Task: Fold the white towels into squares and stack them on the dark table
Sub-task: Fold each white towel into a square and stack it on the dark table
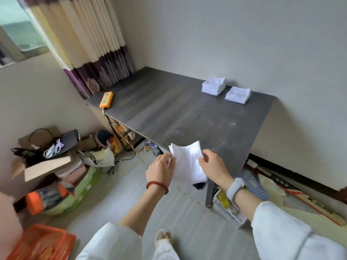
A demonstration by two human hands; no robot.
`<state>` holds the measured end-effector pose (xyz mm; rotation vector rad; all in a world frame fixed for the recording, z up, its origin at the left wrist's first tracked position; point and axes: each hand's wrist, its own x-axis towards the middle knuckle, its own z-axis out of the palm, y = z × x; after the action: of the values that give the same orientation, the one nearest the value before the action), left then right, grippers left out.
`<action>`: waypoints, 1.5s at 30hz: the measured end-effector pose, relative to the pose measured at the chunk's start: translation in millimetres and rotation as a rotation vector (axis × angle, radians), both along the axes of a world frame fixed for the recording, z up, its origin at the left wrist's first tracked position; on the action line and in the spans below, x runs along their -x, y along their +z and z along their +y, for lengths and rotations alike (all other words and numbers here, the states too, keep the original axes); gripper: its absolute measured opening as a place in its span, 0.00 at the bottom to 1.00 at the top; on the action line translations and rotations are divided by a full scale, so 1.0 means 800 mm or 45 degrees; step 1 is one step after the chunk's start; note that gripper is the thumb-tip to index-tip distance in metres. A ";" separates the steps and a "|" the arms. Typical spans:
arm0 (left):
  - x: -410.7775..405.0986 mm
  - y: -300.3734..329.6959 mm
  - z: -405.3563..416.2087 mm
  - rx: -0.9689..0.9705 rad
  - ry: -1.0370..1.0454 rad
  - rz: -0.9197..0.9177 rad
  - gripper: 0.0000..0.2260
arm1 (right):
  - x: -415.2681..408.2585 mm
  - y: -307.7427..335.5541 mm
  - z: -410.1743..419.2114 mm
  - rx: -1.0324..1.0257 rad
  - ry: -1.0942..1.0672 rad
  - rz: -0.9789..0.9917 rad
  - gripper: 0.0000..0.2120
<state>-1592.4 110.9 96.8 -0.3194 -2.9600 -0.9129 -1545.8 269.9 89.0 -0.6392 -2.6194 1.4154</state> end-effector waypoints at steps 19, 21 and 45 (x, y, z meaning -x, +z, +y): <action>0.431 -0.020 0.293 -0.178 -0.761 -0.618 0.11 | 0.311 -0.010 0.224 0.373 -0.777 -0.088 0.09; 0.461 -0.023 0.347 -0.150 -0.787 -0.606 0.12 | 0.338 -0.013 0.274 0.320 -0.804 -0.050 0.08; 0.611 -0.171 0.703 0.191 -0.662 -0.402 0.12 | 0.507 -0.165 0.599 -0.030 -0.992 -0.170 0.11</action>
<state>-2081.5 673.2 -40.2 -1.0855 -3.3066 -0.8362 -1951.6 749.2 -42.9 -1.5630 -2.0536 1.1006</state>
